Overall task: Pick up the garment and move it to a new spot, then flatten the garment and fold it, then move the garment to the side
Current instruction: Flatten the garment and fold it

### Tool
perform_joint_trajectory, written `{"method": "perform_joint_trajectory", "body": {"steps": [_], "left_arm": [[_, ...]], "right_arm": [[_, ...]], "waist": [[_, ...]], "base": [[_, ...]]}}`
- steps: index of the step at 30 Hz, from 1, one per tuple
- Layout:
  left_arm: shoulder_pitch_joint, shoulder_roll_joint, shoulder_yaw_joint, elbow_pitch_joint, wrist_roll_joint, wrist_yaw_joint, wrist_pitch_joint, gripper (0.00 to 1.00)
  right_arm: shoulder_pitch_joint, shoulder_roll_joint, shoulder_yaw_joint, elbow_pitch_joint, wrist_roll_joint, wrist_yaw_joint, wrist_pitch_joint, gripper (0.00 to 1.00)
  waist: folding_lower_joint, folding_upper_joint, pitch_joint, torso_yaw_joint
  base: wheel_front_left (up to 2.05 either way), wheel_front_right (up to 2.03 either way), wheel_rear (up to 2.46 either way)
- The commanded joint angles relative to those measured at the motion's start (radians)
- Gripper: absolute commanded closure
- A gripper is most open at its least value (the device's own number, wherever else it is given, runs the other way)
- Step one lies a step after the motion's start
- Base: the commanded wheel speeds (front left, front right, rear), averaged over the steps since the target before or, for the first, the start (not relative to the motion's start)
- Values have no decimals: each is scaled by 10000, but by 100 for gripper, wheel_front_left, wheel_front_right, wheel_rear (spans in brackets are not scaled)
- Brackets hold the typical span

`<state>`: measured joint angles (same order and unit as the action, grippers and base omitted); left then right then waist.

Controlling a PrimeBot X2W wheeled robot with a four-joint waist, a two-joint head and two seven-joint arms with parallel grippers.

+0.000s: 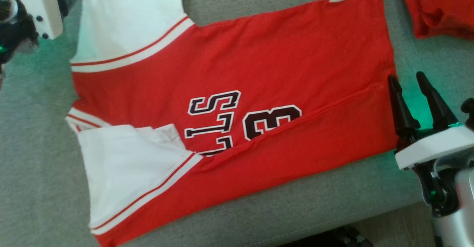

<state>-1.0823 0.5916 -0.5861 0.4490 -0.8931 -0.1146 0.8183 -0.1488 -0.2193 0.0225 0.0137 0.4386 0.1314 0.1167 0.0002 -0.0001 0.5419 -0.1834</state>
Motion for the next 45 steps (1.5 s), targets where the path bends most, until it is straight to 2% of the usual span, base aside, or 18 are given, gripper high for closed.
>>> {"method": "perform_joint_trajectory", "body": {"steps": [1,9,12,19,25,30,37,45], "left_arm": [[-555,496,394,-100,87,-32,-13,0],[-625,532,90,189,220,-101,-219,0],[-610,525,-25,170,165,-128,-403,100],[-694,612,-622,-63,362,-156,-1330,100],[-745,831,-1579,-449,307,-159,-2081,100],[-928,849,-2387,-717,146,-159,-2604,100],[-1347,925,-3368,-1063,-104,-160,-3085,100],[-1822,947,-4214,-1121,-452,-160,-3506,100]], "right_arm": [[-67,-48,150,-212,-6,-7,-165,0],[-150,15,151,-29,14,-7,-293,0],[-152,6,126,-3,28,-7,-307,0],[-544,-109,214,-103,54,-7,-11,0],[-1942,-257,521,82,69,-7,1397,0],[-3409,-378,744,1087,-102,-7,2529,0],[-4908,-526,924,2770,-930,-7,4023,0],[-6082,-375,1059,4055,-956,-7,4661,0]], "waist": [[-2,1,199,-198],[-2,1,259,-393],[-2,1,224,-406],[-2,1,27,-295],[-2,1,-313,-47],[-2,1,-487,307],[-2,1,-563,668],[-2,1,-538,870]], "base": [[0,0,0],[0,0,0],[0,0,0],[0,0,0],[0,0,0],[0,0,0],[0,0,0],[0,0,0]]}}
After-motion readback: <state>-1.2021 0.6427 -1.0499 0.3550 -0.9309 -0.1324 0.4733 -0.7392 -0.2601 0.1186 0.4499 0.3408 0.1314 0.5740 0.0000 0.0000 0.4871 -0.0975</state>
